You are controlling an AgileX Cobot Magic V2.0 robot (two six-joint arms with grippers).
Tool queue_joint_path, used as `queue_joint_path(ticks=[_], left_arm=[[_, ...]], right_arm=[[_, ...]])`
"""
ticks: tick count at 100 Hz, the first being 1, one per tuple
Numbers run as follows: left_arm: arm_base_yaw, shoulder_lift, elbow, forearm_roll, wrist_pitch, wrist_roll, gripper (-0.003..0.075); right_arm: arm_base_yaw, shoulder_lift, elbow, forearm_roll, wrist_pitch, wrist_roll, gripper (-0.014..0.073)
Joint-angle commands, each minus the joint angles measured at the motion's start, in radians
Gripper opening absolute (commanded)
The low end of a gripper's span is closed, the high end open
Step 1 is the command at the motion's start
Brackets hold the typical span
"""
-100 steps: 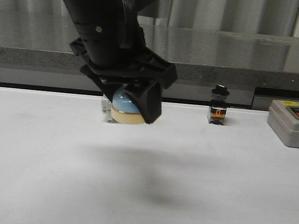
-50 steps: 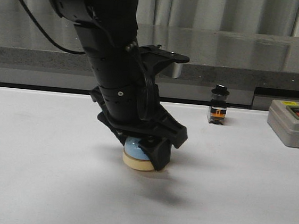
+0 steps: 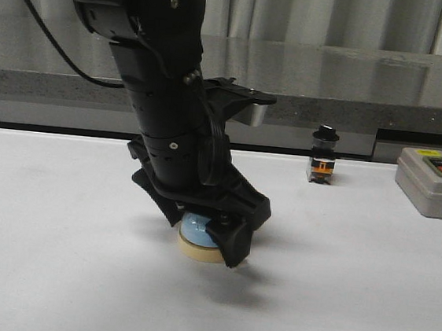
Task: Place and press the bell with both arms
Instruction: 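Grasp the blue bell with the left gripper and carry it toward the table center, then set the bell down, open the left gripper and lift away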
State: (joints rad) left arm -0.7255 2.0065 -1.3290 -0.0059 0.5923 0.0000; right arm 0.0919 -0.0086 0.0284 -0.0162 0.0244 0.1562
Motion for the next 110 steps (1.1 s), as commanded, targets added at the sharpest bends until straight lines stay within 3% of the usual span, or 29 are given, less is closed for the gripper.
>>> queue_joint_path(ticks=[1,26,48,85,110], left_arm=[[-0.004,-0.088,-0.027,-0.011,0.011,0.0,0.0609],[0.075,-0.242,-0.006,-0.011,0.042,0.0,0.0609],[0.243,-0.424,0.126,-0.011,0.017,-0.009,0.0608],[0.56,-0.785,0.487,-0.113,-0.231,-0.012,0.0606],[0.616,-1.066,0.7,-0.147,-0.39,-0.012,0.0602]], right_arm=[[-0.005,-0.021,-0.019,0.001,-0.087,-0.006,-0.0064],[-0.005,-0.021,-0.019,0.001,-0.087,-0.006,-0.0064],[-0.005,-0.021,-0.019,0.001,-0.087,-0.006,-0.0064],[-0.005,-0.021,-0.019,0.001,-0.087,-0.006,-0.0064],[-0.005,-0.021,-0.019,0.001,-0.087,-0.006,-0.0064]])
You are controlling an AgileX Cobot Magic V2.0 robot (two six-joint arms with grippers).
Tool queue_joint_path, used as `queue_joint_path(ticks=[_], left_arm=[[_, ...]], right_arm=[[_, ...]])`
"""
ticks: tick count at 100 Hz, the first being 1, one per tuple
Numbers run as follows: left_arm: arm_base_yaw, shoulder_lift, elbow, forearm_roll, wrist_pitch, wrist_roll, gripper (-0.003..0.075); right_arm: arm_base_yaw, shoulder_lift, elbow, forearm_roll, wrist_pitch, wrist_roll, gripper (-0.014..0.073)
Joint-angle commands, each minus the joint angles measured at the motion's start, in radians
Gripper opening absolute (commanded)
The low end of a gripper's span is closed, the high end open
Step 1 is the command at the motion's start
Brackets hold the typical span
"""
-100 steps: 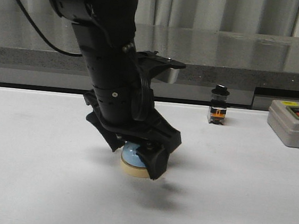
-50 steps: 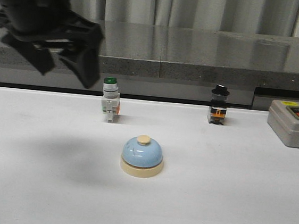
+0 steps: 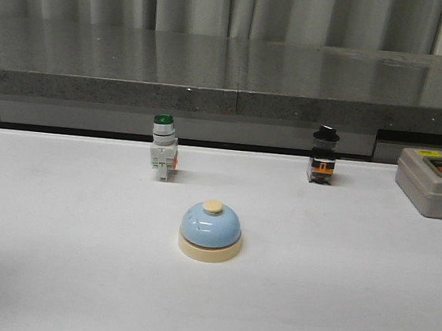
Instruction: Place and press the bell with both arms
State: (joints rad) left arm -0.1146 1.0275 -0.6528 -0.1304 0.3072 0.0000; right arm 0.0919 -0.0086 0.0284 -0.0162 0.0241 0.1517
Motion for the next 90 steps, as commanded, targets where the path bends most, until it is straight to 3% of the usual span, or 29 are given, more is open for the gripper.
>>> queue_joint_path(ticks=[1,9,21,50,90], left_arm=[[0.005,-0.102,0.028,-0.022,-0.108,-0.012,0.0598],[0.005,-0.178,0.071,-0.022,-0.121,-0.012,0.0552],[0.005,-0.281,0.126,-0.017,-0.125,-0.012,0.0417],[0.005,-0.419,0.167,0.013,-0.123,-0.012,-0.0017],[0.005,-0.419,0.167,0.016,-0.123,-0.01,-0.0021]], right_arm=[[-0.005,-0.021,-0.019,0.001,-0.087,-0.001,-0.0064],[-0.005,-0.021,-0.019,0.001,-0.087,-0.001,-0.0064],[-0.005,-0.021,-0.019,0.001,-0.087,-0.001,-0.0064],[-0.005,-0.021,-0.019,0.001,-0.087,-0.001,-0.0064],[-0.005,-0.021,-0.019,0.001,-0.087,-0.001,-0.0064]])
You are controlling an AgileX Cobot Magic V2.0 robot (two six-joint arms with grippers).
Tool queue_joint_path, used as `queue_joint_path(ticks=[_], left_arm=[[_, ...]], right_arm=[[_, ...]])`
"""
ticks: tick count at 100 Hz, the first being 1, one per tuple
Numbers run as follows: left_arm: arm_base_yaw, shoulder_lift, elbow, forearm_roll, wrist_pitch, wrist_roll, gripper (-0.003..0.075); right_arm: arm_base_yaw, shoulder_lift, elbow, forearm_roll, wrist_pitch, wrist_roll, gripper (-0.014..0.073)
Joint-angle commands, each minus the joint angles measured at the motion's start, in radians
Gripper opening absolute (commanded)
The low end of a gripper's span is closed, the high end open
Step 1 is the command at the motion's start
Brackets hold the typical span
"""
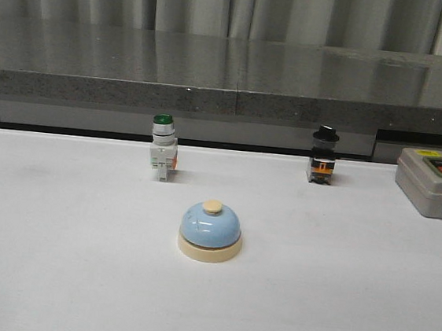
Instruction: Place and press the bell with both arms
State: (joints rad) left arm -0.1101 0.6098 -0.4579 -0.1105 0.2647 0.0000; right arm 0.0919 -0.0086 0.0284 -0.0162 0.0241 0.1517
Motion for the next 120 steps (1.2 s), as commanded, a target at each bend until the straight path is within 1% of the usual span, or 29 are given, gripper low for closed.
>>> queue_joint_path(ticks=[1,43,58,63,77,96,111,120], left_arm=[[0.001,-0.001,-0.027,-0.004,-0.08,-0.01,-0.0021],[0.001,-0.001,-0.023,-0.004,-0.082,-0.01,-0.0021],[0.001,-0.036,0.022,0.044,-0.161,-0.01,-0.0021],[0.001,-0.066,0.046,0.044,-0.195,-0.01,-0.0021],[0.001,-0.163,0.121,0.056,-0.239,-0.01,-0.0021],[0.001,-0.329,0.232,0.139,-0.242,-0.01,-0.0021],[0.004,-0.455,0.315,0.15,-0.248,-0.01,-0.0021],[0.004,-0.519,0.36,0.151,-0.283,-0.01,-0.0021]], right_arm=[[-0.005,-0.021,-0.019,0.001,-0.087,-0.001,-0.0064],[-0.005,-0.021,-0.019,0.001,-0.087,-0.001,-0.0064],[-0.005,-0.021,-0.019,0.001,-0.087,-0.001,-0.0064],[-0.005,-0.021,-0.019,0.001,-0.087,-0.001,-0.0064],[-0.005,-0.021,-0.019,0.001,-0.087,-0.001,-0.0064],[-0.005,-0.021,-0.019,0.001,-0.087,-0.001,-0.0064],[-0.005,-0.021,-0.019,0.001,-0.087,-0.001,-0.0064],[-0.005,-0.021,-0.019,0.001,-0.087,-0.001,-0.0064]])
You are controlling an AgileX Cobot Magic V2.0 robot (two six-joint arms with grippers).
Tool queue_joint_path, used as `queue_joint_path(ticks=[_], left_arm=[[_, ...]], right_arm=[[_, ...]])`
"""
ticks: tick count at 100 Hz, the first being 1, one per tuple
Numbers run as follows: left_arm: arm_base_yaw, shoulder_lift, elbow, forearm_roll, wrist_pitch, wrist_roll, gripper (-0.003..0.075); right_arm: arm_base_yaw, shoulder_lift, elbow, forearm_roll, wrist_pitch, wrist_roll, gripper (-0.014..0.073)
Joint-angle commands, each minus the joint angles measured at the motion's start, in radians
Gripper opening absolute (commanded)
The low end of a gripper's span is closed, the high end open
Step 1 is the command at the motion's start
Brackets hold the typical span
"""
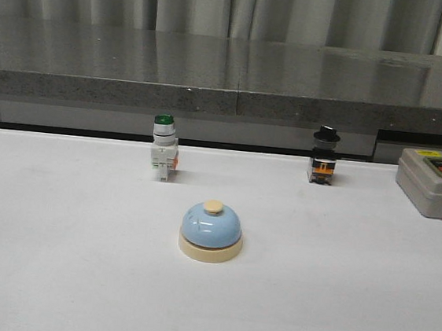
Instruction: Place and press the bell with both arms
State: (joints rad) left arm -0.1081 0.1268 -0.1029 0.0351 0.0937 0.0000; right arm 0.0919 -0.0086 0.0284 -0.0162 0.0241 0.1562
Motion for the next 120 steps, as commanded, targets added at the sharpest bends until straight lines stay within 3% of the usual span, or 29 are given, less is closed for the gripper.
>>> queue_joint_path(ticks=[1,48,120], left_arm=[[0.002,-0.04,0.009,0.006,-0.115,-0.01,-0.0021],[0.002,-0.163,0.155,0.006,-0.259,-0.01,-0.0021],[0.002,-0.163,0.155,0.006,-0.246,-0.011,-0.0021]], right_arm=[[-0.005,-0.021,-0.019,0.001,-0.087,-0.006,-0.0064],[-0.005,-0.021,-0.019,0.001,-0.087,-0.006,-0.0064],[-0.005,-0.021,-0.019,0.001,-0.087,-0.006,-0.0064]])
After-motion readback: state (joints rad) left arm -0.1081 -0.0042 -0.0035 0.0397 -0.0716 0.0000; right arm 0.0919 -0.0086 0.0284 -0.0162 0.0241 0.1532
